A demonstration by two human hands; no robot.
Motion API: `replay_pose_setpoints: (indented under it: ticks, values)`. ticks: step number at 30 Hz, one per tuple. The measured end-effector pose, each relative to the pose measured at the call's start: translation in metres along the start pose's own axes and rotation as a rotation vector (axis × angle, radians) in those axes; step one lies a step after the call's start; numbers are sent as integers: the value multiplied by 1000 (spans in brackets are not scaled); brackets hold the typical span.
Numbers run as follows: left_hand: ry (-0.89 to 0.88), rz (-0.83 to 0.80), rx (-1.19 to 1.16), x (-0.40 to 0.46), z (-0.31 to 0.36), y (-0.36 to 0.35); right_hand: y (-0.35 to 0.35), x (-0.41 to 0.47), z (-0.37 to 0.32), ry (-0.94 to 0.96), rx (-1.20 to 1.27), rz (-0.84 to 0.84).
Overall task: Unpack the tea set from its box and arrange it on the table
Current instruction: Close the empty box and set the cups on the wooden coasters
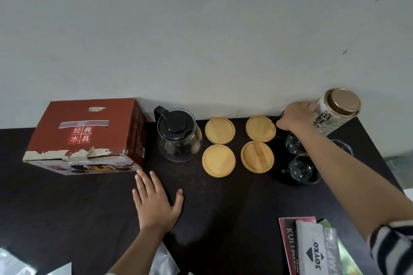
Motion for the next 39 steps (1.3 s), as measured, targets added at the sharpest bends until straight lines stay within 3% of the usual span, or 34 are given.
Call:
replay_pose_setpoints:
  ticks: [7,13,17,21,33,39]
  values:
    - [-3,2,1,0,-1,0,1,-7,-1,12,84,161]
    - [2,4,-1,0,-1,1,-2,-49,-32,328,293,446]
    - [2,1,1,0,-1,3,-16,-72,-72,521,514,387]
    - [6,-5,-11,0,-2,3,-30,-78,-104,604,553,341]
    - [0,-9,-9,0,-2,1,-48,-67,-115,674,689,252]
    - [-1,-7,-8,0,-2,1,-47,-75,-83,619,614,247]
Point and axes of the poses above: each hand's wrist, its own x-axis towards the middle knuckle, its own y-axis out of the back of the hand, z = x × y, the point moved 1 cm from there along x, towards the middle knuckle, and after that the axes turned 6 degrees about y, right-handed, at the moved point
